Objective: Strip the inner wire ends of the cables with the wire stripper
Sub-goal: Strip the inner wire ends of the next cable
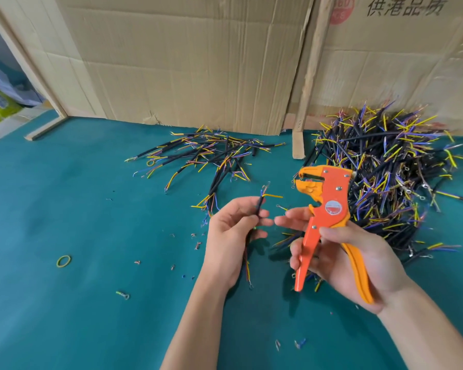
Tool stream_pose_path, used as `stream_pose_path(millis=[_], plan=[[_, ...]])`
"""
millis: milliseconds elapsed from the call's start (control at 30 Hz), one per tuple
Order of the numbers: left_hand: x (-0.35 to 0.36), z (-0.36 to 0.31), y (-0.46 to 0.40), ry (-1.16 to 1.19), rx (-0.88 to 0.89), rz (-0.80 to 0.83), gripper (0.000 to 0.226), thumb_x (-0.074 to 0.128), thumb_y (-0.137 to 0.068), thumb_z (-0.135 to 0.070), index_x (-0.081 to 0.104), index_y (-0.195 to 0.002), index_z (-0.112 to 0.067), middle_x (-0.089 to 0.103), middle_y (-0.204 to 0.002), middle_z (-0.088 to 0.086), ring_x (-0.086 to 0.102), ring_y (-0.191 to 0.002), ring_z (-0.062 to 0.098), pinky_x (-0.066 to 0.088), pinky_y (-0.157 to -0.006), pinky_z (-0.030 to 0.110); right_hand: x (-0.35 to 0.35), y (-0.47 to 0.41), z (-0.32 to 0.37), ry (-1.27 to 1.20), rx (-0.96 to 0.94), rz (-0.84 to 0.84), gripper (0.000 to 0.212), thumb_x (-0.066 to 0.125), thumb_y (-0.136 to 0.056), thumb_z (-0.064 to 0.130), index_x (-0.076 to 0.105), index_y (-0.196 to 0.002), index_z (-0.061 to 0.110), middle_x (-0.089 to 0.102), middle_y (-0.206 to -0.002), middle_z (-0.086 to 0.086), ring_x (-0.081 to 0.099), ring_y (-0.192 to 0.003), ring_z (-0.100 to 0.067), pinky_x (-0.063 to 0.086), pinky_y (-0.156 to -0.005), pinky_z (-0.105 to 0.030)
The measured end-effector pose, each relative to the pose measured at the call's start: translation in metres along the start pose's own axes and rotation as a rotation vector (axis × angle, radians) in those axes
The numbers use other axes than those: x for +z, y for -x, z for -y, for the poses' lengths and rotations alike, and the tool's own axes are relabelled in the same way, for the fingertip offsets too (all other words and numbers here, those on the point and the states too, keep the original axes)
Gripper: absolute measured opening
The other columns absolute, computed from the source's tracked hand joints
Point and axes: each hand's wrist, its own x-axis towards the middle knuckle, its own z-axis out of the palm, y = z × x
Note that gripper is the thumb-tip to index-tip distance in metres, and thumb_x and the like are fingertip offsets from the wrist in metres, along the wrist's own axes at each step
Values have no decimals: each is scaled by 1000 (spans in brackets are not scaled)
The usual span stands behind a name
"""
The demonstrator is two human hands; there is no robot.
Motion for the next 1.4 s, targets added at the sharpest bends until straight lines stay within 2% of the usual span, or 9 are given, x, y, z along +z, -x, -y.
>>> stream_pose_path(millis=[133,200,367,567,733,867,967,1267,1400], plan=[[4,2,0,-42,43,-94,19,59,-82,-4,74,-87,-15,63,-77,7,50,-63,15,39,-54,21,1,-1,-2,38,35,-47,56,74,-75,15,63,-127,-4,64,-119,-34,67,-80,-36,57,-73,-48],[5,3,0,-74,67,-129,9,67,-85,-15,76,-84,-18,61,-73,3,44,-60,13,36,-53,19,2,-1,-6,77,70,-43,54,72,-77,15,63,-126,-5,64,-112,-35,66,-79,-39,56,-73,-50],[5,4,-1,-75,107,-189,15,66,-95,-8,77,-87,-16,59,-69,-1,37,-55,12,36,-52,18,7,-2,-11,107,149,17,51,73,-80,15,62,-125,-6,63,-102,-34,65,-81,-40,56,-74,-52],[5,5,0,-75,90,-188,12,70,-90,-4,78,-87,-12,64,-68,-3,42,-58,11,37,-56,21,8,-4,-15,96,167,-5,49,75,-80,13,63,-123,-7,61,-94,-29,62,-80,-40,55,-74,-53],[5,4,0,-72,85,-194,11,71,-89,-1,79,-86,-9,65,-67,-3,45,-56,9,39,-55,18,8,-4,-15,108,165,-20,44,75,-81,13,64,-117,-8,59,-87,-26,62,-73,-38,56,-70,-52],[5,5,0,-56,87,-187,11,71,-88,-1,79,-86,-8,66,-67,-2,44,-56,8,39,-54,17,9,-4,-15,108,181,-24,35,71,-89,23,66,-108,-6,57,-84,-24,59,-69,-36,55,-67,-50],[4,6,0,-55,85,-186,12,71,-88,-1,79,-86,-9,64,-66,-3,43,-55,8,38,-54,17,11,-4,-14,79,197,-39,37,68,-90,35,66,-101,0,56,-80,-22,57,-65,-35,55,-63,-49],[4,6,1,-60,78,-179,9,72,-87,1,79,-89,-5,65,-63,-5,48,-54,4,40,-55,14,16,-5,-13,109,189,-112,42,70,-83,46,60,-86,5,49,-67,-15,49,-51,-28,49,-50,-38],[4,6,0,-86,71,-175,10,72,-86,0,80,-88,-7,65,-64,-4,47,-55,5,40,-56,15,14,-7,-16,161,142,-193,43,73,-80,53,60,-77,12,41,-59,-9,38,-40,-21,39,-41,-28]])
